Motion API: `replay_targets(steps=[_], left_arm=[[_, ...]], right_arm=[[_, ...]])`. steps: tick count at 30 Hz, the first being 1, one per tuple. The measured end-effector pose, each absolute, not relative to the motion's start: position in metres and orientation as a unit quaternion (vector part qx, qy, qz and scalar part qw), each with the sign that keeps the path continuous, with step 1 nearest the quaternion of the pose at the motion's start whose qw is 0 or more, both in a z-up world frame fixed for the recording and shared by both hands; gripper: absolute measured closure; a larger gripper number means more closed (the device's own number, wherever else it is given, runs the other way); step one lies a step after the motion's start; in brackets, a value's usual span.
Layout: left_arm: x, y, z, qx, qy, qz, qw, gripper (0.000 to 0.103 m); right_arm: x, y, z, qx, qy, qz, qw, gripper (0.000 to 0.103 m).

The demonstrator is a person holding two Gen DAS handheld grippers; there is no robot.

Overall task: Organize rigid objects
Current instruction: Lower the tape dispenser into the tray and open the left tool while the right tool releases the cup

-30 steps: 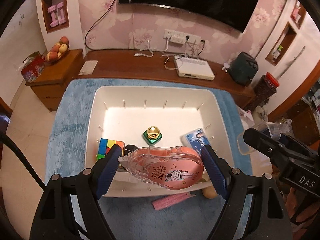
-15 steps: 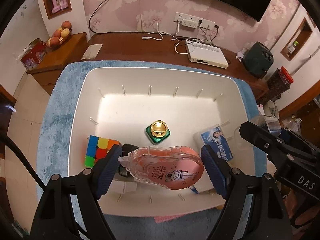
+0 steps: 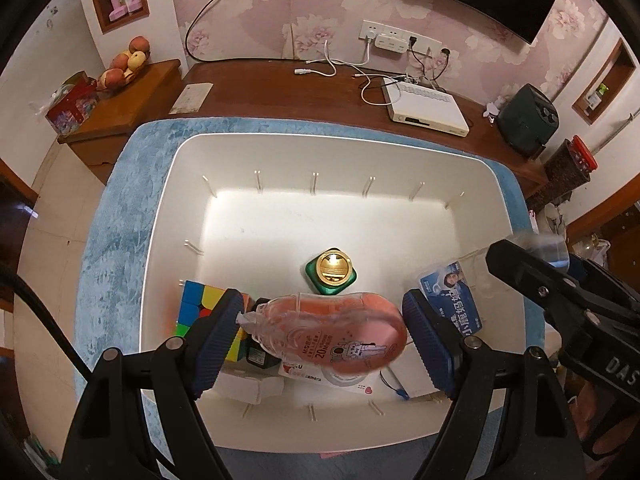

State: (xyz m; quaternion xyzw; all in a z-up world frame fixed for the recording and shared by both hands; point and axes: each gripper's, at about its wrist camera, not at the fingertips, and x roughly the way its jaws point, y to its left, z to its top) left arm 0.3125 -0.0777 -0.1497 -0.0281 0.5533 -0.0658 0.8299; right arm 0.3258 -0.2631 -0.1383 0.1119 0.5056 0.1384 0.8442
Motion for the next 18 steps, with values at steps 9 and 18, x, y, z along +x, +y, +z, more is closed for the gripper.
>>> replay_targets(steps=[9, 18], left_arm=[[0.305, -0.067, -0.137, -0.038, 0.552, -0.062, 0.830, 0.018], [0.275, -0.045, -0.104, -0.037, 0.518, -0.061, 0.852, 0.017]], right_arm=[[0.314, -0.255, -0.112, 0.102, 0.495, 0.132, 0.853, 0.020], [0.283, -0.238, -0.069, 0.086, 0.466, 0.128, 0.871, 0.020]])
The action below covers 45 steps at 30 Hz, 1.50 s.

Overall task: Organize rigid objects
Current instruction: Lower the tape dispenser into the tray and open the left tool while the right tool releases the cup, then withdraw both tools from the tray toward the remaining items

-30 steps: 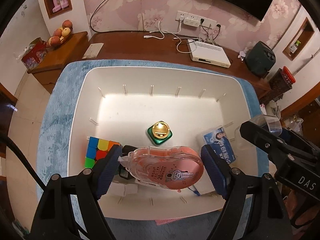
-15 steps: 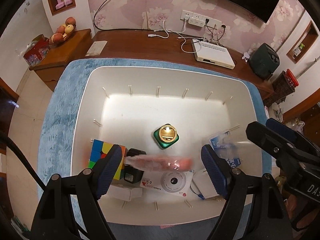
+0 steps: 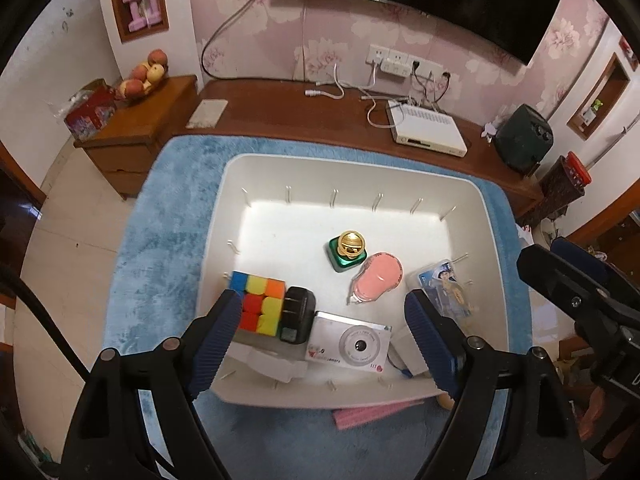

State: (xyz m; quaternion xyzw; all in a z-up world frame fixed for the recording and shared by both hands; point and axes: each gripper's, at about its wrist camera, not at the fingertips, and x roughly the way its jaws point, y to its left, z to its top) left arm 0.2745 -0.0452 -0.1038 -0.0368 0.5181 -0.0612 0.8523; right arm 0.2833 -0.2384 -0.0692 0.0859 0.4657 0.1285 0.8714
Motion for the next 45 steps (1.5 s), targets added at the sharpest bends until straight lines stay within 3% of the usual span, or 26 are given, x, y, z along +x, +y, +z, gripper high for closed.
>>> replay_targets(steps=[11, 29, 45], left_arm=[[0.213, -0.003, -0.074, -0.049, 0.477, -0.081, 0.874, 0.017], [0.115, 0.088, -0.061, -0.045, 0.454, -0.093, 0.885, 0.017], [0.101, 0.093, -0.071, -0.056, 0.466, -0.119, 0.875, 0.017]], right_arm=[[0.213, -0.200, -0.030, 0.064, 0.437, 0.111, 0.890, 0.019], [0.062, -0.121, -0.013, 0.032, 0.400, 0.033, 0.915, 0.019], [0.012, -0.127, -0.026, 0.030, 0.351, -0.005, 0.936, 0.019]])
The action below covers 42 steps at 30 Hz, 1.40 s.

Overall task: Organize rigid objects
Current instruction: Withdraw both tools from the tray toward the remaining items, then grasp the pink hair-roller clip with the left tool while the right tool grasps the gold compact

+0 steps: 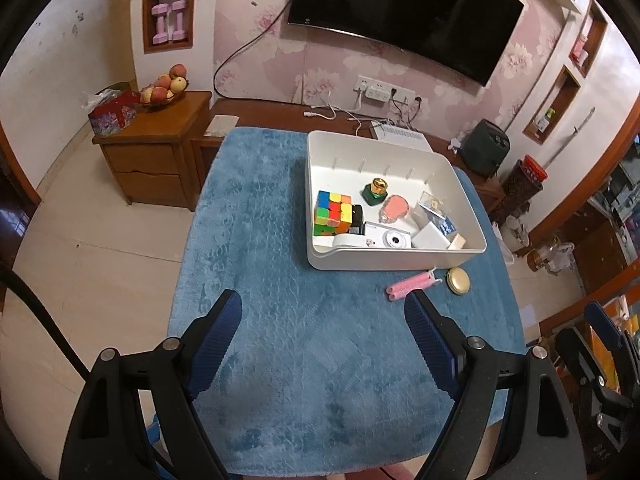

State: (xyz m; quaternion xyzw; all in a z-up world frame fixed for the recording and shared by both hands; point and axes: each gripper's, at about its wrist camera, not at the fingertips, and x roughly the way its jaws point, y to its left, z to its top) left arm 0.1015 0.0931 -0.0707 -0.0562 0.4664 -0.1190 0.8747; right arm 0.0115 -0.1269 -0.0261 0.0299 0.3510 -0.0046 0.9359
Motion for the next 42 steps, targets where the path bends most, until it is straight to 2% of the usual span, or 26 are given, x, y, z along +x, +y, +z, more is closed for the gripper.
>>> replay_targets(steps=[9, 21, 32, 42], left_arm=[[0.108, 0.049, -0.080, -0.020, 0.475, -0.141, 0.869, 0.017], [0.129, -0.029, -0.101, 0.097, 0.485, -0.142, 0.857, 0.017], [0.139, -0.091, -0.145, 0.220, 0.536, -0.119, 0.806, 0.017], [0.142, -0.119, -0.182, 0.295, 0.547, -0.187, 0.760, 0.017]], right_arm=[[0.018, -0.154, -0.044, 0.002, 0.360, 0.010, 0.933, 0.019], [0.045, -0.206, -0.081, -0.058, 0.348, 0.082, 0.932, 0.019], [0.075, -0.275, -0.125, -0.040, 0.385, 0.141, 0.911, 0.019], [0.089, -0.285, -0.165, -0.042, 0.384, 0.116, 0.915, 0.019]])
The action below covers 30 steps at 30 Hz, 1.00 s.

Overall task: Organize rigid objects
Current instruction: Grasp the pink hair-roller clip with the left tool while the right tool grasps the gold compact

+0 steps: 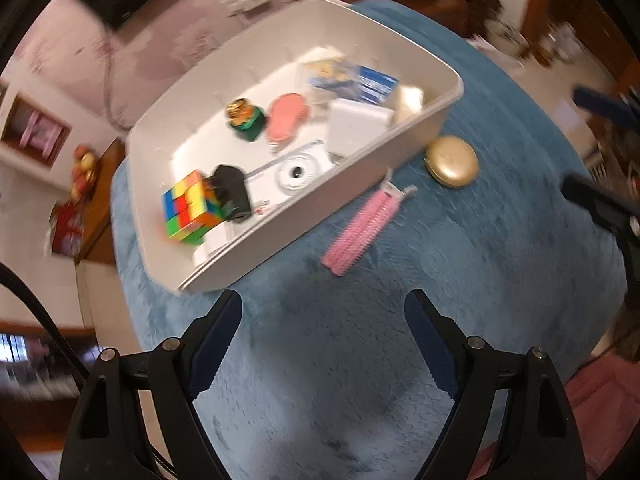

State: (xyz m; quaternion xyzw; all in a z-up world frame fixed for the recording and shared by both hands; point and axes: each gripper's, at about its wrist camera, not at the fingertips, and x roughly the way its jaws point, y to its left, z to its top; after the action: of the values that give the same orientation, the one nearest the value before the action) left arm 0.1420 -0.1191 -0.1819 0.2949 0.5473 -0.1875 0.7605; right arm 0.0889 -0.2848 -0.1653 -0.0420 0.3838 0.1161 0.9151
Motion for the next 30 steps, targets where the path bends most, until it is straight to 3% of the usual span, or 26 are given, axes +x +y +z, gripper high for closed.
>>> replay_targets(steps=[16, 30], left_arm=[[0.131, -0.141, -0.234, 0.392, 0.512, -0.286, 0.709, 0.017], [0.120, -0.159, -0.267, 0.454, 0.484, -0.306, 0.683, 0.017]], right_arm=[[0.114, -0.264, -0.239, -0.035, 0.406, 0.089, 0.909, 0.019], [0.136, -0.261, -0.269, -0.013, 0.425, 0.088, 0.901, 0.019]])
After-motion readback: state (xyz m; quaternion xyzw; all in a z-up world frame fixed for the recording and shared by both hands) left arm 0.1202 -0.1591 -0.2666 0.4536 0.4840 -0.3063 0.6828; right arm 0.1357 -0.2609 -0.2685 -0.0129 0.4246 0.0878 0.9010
